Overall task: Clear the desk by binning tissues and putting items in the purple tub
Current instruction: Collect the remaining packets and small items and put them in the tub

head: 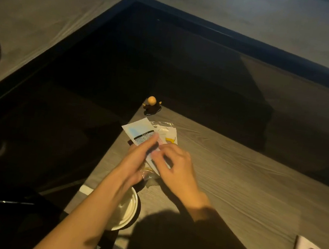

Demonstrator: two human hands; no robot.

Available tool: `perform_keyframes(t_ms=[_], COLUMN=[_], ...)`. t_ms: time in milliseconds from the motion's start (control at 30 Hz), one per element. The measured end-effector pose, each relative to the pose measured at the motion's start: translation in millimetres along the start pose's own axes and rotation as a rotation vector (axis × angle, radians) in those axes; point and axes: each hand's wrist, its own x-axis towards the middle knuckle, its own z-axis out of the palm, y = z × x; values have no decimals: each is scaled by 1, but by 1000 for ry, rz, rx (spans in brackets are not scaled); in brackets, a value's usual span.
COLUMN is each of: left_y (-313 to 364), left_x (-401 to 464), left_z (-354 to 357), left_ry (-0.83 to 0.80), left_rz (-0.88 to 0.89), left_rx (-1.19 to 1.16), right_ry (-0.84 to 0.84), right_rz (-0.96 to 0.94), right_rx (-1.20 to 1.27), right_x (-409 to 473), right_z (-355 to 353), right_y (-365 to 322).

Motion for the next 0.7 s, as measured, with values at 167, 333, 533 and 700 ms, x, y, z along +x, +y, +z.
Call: perform_keyframes(t_ms=[167,333,533,700], left_y=[12,24,17,15], left_x=[1,1,1,7], left_z=[3,9,13,9], left_ry=[85,141,120,132], left_rz=[32,56,26,4], left_rx=[3,67,93,161], right_ry=[234,-303,9,397], right_rz=[307,203,198,492], right_rx=[217,-359,-606,-113], right_x=[38,52,10,-11], right_z=[-4,8,4,-13], right_y=[28,62,74,79])
